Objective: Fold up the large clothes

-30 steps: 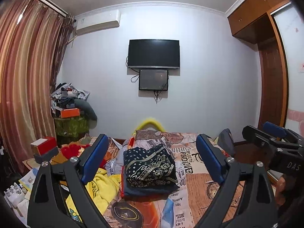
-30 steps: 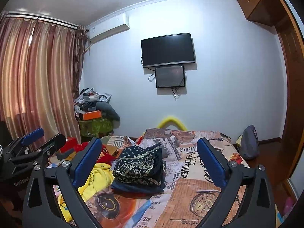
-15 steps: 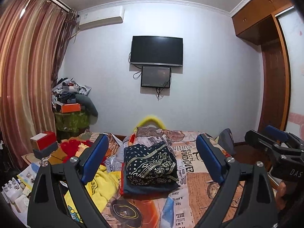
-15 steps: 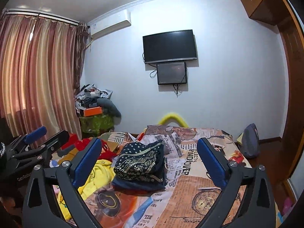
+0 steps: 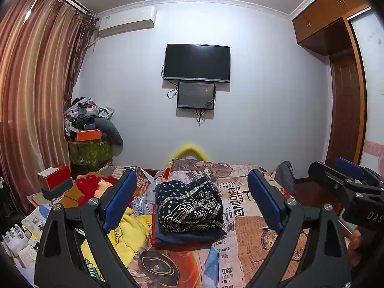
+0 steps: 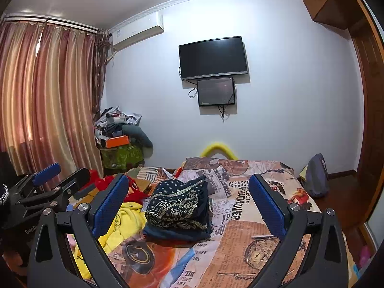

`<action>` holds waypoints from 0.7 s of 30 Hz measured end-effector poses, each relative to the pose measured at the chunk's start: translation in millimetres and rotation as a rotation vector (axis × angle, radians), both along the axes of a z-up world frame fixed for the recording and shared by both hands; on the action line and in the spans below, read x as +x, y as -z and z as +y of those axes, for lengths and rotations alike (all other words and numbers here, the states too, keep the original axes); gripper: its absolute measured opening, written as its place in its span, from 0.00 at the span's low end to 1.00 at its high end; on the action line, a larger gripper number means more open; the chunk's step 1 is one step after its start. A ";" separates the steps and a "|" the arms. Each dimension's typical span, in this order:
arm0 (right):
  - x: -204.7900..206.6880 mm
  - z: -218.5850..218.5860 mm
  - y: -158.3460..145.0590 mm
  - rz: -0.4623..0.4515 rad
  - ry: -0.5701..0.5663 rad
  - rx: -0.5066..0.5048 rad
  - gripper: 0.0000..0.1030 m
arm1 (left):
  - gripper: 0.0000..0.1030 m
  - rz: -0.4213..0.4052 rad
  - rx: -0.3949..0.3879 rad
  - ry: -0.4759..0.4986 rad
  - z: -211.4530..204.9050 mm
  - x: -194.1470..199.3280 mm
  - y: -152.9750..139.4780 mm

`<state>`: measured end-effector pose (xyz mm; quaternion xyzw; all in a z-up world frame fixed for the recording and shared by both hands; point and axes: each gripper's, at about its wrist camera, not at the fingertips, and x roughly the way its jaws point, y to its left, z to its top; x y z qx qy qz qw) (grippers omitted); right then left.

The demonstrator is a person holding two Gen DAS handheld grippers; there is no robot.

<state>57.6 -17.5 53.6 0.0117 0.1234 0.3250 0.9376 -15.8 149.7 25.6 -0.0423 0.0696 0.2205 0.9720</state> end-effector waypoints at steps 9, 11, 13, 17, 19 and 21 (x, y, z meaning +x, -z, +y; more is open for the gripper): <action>-1.9 -1.0 -2.4 -0.004 -0.002 0.004 0.97 | 0.91 -0.002 -0.006 0.011 1.8 -1.6 1.0; -2.1 -0.9 -2.3 -0.006 0.000 0.005 0.97 | 0.91 0.002 -0.004 0.018 1.3 -1.9 1.2; -2.2 -1.1 -3.0 -0.008 0.000 0.008 0.97 | 0.91 0.005 -0.001 0.021 0.5 -2.0 1.2; -2.1 -1.5 -3.0 -0.008 0.001 0.009 0.97 | 0.91 0.005 0.003 0.023 -1.0 -2.6 1.7; -2.2 -1.7 -2.6 -0.008 -0.001 0.009 0.97 | 0.91 0.006 0.007 0.025 -1.7 -2.8 1.6; -2.2 -1.7 -2.6 -0.009 0.000 0.009 0.97 | 0.91 0.006 0.010 0.026 -2.3 -3.2 1.6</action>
